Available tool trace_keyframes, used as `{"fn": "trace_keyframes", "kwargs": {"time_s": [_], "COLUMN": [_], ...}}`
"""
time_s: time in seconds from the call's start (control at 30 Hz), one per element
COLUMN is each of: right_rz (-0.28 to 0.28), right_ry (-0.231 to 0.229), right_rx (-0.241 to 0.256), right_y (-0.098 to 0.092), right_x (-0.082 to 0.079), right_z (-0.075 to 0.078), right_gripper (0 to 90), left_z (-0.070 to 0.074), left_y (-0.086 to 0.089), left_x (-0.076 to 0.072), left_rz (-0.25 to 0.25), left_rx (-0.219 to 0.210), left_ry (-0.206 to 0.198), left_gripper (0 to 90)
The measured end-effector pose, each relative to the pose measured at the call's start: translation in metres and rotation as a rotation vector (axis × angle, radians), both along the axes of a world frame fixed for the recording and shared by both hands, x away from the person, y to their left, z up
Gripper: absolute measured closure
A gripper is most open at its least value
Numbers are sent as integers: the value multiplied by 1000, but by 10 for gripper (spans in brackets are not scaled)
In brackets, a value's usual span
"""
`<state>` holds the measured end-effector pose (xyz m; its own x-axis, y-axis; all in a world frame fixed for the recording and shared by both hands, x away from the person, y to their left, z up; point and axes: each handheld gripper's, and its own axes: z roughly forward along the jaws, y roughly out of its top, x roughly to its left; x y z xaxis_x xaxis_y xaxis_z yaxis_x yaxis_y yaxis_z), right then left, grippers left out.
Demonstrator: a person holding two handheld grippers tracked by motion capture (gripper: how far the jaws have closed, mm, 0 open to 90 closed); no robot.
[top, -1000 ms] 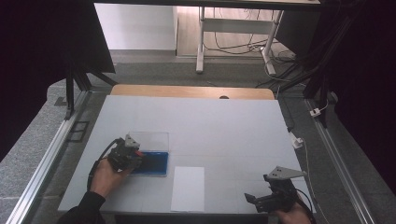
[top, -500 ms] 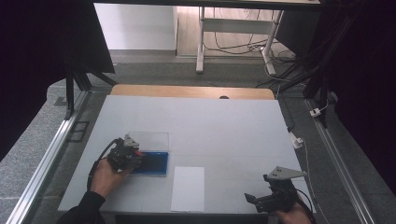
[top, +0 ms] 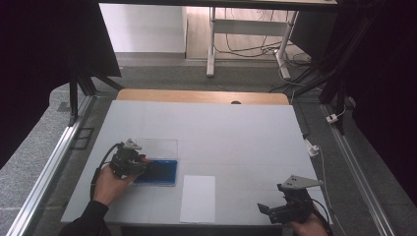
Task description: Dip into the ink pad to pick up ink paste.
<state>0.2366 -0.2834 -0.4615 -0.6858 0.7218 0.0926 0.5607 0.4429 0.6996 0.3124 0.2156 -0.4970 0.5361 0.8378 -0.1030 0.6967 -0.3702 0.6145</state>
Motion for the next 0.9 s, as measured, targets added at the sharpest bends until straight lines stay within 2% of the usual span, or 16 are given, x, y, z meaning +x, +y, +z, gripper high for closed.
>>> {"fn": "trace_keyframes", "kwargs": {"time_s": [0.17, 0.33, 0.53, 0.67, 0.9], "right_rz": [-2, -1, 0, -1, -4], "right_ry": [1, 0, -1, 0, 1], "right_rx": [1, 1, 1, 2, 4], "right_y": [0, 0, 0, 0, -1], "right_x": [0, 0, 0, 0, 0], "right_z": [0, 0, 0, 0, 0], "right_gripper": [3, 3, 3, 3, 3], "left_z": [9, 13, 20, 24, 30], "left_y": [-4, -5, -9, -16, -29], "left_x": [-5, -7, -9, -12, -18], "left_rz": [-15, -18, -37, -54, -108], "left_rx": [9, 20, -13, -17, -7], "left_ry": [-48, -70, -79, -63, -82], "left_gripper": [576, 575, 575, 575, 575]}}
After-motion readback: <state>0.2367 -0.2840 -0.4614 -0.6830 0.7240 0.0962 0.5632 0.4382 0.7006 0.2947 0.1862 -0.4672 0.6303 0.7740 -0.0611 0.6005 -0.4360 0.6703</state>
